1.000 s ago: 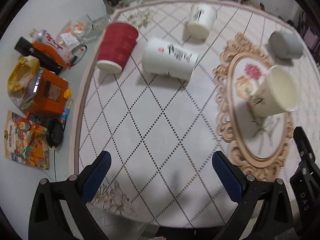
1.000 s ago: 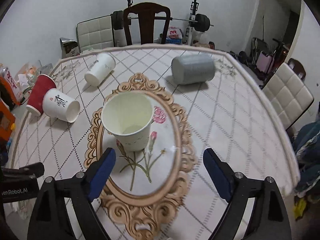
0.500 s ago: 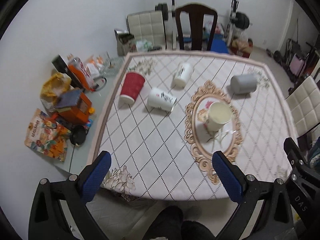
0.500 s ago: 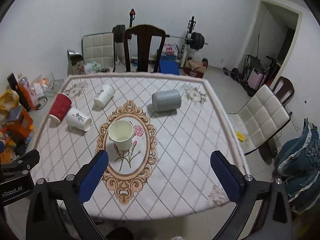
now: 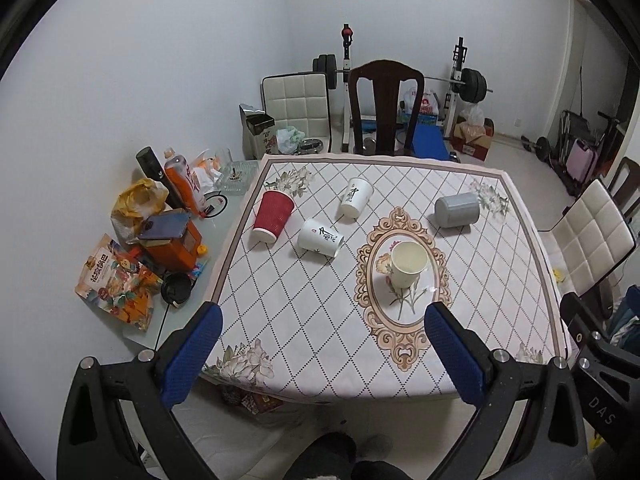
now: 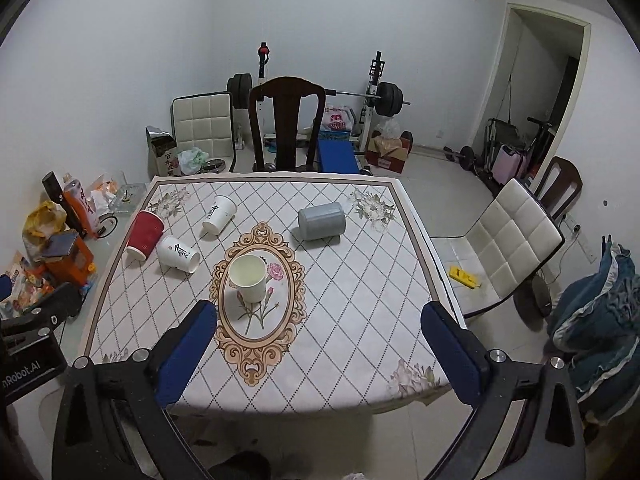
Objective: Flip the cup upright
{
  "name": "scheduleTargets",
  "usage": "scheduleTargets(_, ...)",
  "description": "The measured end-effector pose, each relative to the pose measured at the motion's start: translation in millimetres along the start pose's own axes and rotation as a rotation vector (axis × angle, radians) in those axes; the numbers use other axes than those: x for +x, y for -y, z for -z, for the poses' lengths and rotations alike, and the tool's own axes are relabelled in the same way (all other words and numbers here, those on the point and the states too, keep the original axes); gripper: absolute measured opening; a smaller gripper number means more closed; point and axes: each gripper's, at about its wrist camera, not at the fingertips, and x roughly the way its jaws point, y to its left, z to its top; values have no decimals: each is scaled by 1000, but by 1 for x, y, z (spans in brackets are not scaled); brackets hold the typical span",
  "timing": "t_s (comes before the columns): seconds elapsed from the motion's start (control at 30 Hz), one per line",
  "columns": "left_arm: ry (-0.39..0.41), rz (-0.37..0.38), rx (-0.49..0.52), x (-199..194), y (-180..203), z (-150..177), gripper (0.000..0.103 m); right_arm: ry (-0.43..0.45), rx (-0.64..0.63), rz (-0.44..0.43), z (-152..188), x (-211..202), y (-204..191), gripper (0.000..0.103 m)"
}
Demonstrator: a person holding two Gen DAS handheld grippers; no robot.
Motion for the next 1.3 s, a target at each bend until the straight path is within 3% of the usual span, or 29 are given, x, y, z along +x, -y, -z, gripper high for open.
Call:
scheduleTargets(0.57,25,-65,-18,-4,2,2,103,-17,-16,-34,-1,2,5,103)
scheduleTargets(1.3,1,-59,-22,1,-2,6,103,-31,-17,-64,-9,7,5,103)
